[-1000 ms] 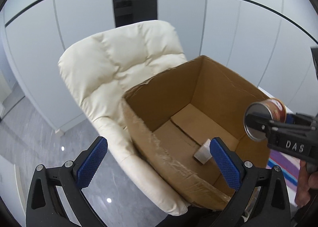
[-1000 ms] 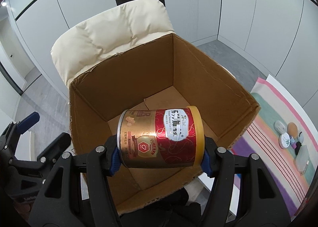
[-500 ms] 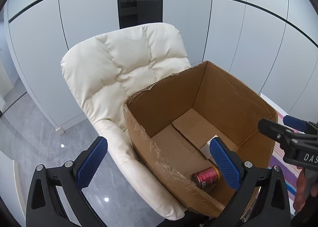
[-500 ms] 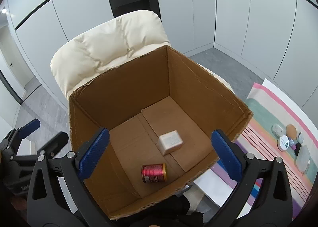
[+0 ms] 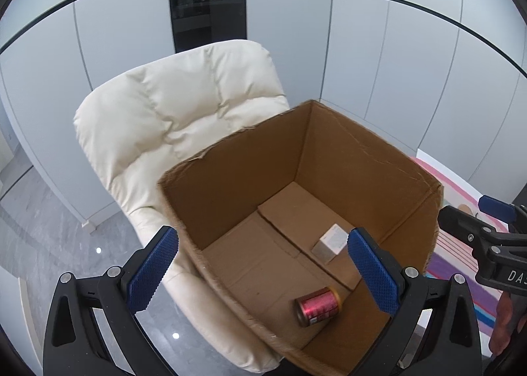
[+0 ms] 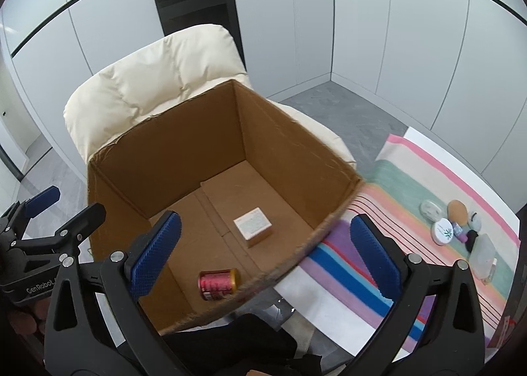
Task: Organize objects
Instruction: 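Move both tools back over the towel toward the remaining items, then grasp the pink-capped bottle with the right tool while the left tool grasps the white compact, then carry the bottle and the white compact with both tools over the cardboard box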
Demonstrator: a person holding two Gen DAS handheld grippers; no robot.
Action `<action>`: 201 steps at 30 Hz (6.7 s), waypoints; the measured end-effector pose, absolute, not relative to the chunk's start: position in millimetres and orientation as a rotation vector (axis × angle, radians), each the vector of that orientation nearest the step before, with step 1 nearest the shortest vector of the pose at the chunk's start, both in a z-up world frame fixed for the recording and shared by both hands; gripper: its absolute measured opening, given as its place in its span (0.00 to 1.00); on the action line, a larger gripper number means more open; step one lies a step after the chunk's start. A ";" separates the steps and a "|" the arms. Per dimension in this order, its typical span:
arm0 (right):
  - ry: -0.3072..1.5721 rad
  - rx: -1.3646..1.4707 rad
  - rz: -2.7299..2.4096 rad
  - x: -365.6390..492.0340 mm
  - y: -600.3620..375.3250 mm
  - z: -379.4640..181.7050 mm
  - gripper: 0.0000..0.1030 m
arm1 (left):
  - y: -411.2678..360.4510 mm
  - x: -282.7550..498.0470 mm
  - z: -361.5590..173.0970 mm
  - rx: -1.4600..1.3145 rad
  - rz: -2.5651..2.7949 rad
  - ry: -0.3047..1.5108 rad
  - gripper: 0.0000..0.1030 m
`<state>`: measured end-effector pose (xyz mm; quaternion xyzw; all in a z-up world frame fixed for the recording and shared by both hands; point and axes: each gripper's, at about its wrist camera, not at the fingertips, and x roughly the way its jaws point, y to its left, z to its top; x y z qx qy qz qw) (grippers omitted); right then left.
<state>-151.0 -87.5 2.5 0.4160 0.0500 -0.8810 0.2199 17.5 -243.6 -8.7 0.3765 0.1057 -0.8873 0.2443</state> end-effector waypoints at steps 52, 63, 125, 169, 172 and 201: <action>-0.074 1.342 -2.795 -139.5 169.3 -4.8 1.00 | -35.2 -103.2 -11.1 1.178 -2.752 0.100 1.00; -0.128 1.373 -2.864 -116.1 226.2 -6.6 1.00 | 27.7 -121.1 -11.0 1.225 -2.834 0.055 1.00; -0.188 1.758 -2.822 -230.5 371.7 -215.6 0.82 | 125.6 -283.1 -230.4 1.655 -2.713 -0.032 0.85; -0.399 1.691 -2.792 -130.3 354.2 -83.2 0.27 | 137.3 -179.9 -66.5 1.611 -2.886 -0.073 0.56; -0.376 1.648 -2.814 -113.2 346.3 -60.8 0.27 | 133.7 -161.3 -49.4 1.597 -2.912 -0.072 0.56; -0.165 1.346 -2.837 -83.8 246.0 19.8 0.28 | 37.8 -91.5 1.4 1.330 -2.995 0.071 0.56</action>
